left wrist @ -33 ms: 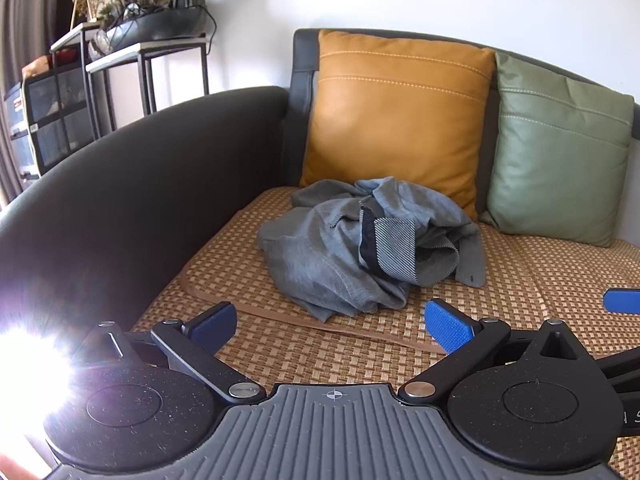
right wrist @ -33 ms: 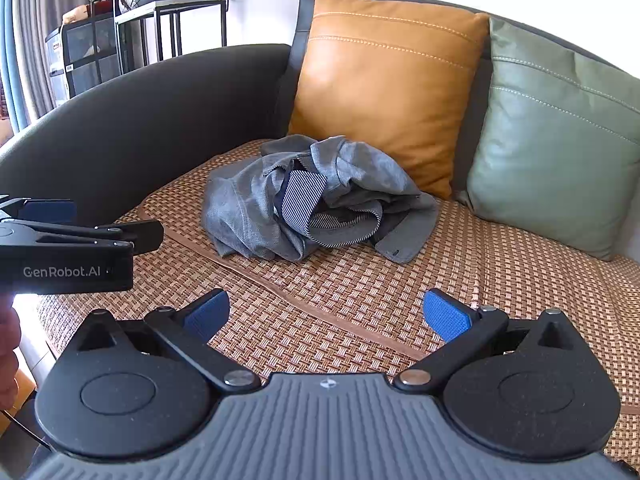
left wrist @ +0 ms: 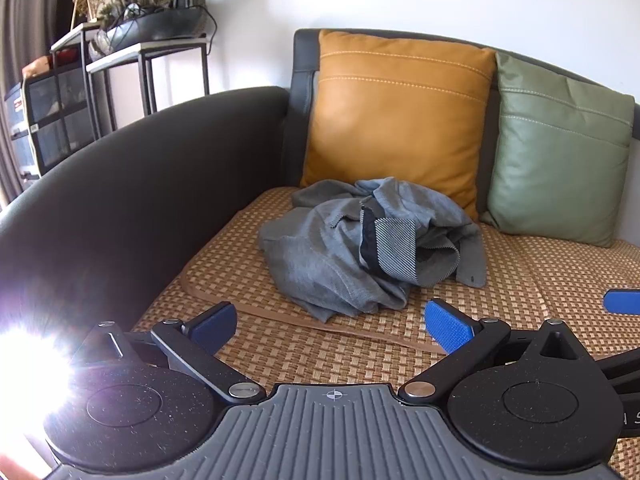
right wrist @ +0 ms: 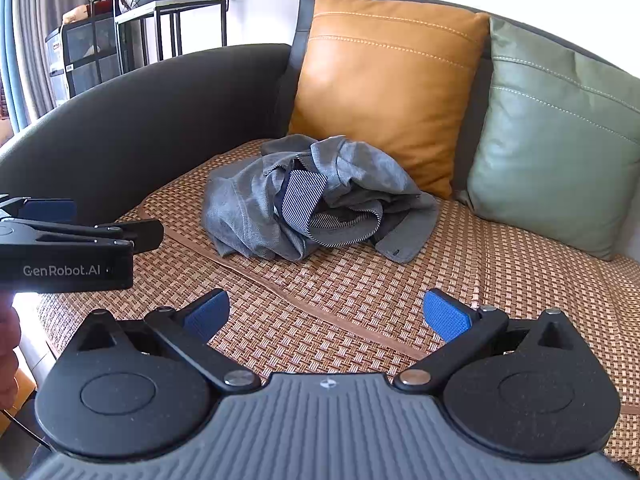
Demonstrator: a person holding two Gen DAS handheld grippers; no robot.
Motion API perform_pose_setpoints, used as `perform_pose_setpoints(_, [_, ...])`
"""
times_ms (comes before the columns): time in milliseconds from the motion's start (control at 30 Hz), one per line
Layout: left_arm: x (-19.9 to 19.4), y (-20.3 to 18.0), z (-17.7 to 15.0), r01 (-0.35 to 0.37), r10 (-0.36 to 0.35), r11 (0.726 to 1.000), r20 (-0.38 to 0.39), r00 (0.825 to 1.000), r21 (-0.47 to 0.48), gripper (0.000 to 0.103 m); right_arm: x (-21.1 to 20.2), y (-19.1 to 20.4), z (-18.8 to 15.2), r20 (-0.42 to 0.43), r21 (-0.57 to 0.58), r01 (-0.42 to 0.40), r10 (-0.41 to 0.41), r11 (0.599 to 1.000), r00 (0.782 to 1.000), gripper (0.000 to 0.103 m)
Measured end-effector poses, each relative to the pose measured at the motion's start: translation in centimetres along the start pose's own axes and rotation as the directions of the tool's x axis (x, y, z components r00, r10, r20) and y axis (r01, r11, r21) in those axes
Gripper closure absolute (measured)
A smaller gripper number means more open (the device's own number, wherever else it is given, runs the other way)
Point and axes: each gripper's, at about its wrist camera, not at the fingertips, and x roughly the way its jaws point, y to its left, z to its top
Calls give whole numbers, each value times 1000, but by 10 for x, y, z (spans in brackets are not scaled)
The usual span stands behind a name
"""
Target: Fold clothes
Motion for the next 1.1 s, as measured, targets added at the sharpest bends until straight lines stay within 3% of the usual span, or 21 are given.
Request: perform_pose_setpoints(1100, [-1,1,5,13,-13,1000,12,1000,10,0,1,-1,0,6,0,5,-5,1000,1000,0])
